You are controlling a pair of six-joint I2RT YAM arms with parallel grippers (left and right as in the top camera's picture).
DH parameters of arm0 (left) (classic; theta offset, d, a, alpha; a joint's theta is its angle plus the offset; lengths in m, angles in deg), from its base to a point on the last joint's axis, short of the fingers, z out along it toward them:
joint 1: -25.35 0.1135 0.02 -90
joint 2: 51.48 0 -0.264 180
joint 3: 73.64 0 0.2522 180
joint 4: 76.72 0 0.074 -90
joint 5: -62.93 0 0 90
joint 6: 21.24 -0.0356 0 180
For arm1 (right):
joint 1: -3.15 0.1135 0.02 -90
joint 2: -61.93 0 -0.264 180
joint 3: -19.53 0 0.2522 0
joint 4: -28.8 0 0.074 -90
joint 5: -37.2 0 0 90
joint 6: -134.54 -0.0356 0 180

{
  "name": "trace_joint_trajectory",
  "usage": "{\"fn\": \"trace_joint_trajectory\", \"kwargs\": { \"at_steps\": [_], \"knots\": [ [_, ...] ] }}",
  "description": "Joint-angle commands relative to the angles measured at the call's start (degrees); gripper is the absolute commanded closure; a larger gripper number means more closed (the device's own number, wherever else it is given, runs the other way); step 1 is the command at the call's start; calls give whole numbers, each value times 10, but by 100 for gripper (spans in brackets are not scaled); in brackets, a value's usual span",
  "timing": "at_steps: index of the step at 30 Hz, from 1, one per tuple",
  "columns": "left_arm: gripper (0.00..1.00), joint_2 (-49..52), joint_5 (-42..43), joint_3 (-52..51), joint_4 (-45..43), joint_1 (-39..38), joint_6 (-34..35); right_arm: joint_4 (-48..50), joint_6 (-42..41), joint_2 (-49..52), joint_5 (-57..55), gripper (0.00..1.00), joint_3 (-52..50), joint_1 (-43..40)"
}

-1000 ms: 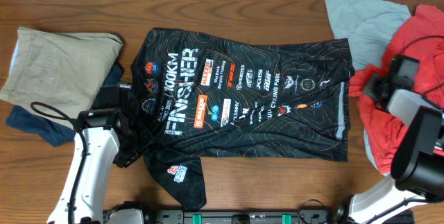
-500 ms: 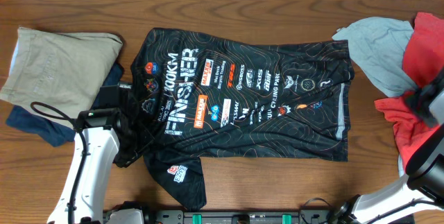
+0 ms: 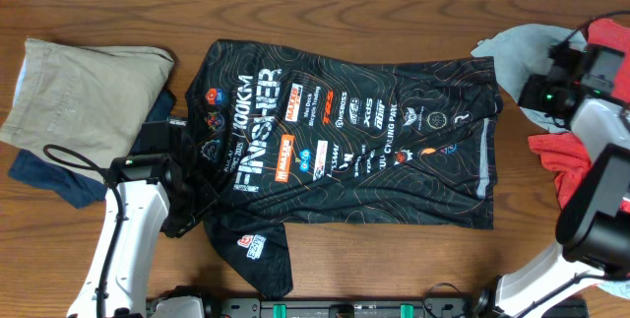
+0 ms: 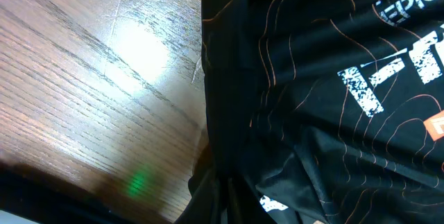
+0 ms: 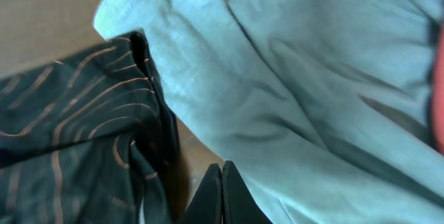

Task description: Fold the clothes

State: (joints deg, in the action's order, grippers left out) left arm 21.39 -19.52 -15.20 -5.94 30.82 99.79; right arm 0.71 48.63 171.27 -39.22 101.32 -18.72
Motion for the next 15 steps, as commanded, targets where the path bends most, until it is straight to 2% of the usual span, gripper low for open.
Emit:
{"fn": "trace_joint_trajectory", "kwargs": {
  "at_steps": [1, 6, 9, 15],
  "knots": [
    [94, -4, 2, 5, 3, 2, -8, 17, 32, 36, -45, 99, 4, 12],
    [94, -4, 2, 5, 3, 2, -8, 46, 32, 85, -46, 99, 4, 13],
    [94, -4, 2, 5, 3, 2, -8, 68, 31, 107, -61, 93, 4, 12],
    [94, -4, 2, 5, -2, 2, -8, 120, -125, 116, -268, 90, 6, -10]
  ]
}}
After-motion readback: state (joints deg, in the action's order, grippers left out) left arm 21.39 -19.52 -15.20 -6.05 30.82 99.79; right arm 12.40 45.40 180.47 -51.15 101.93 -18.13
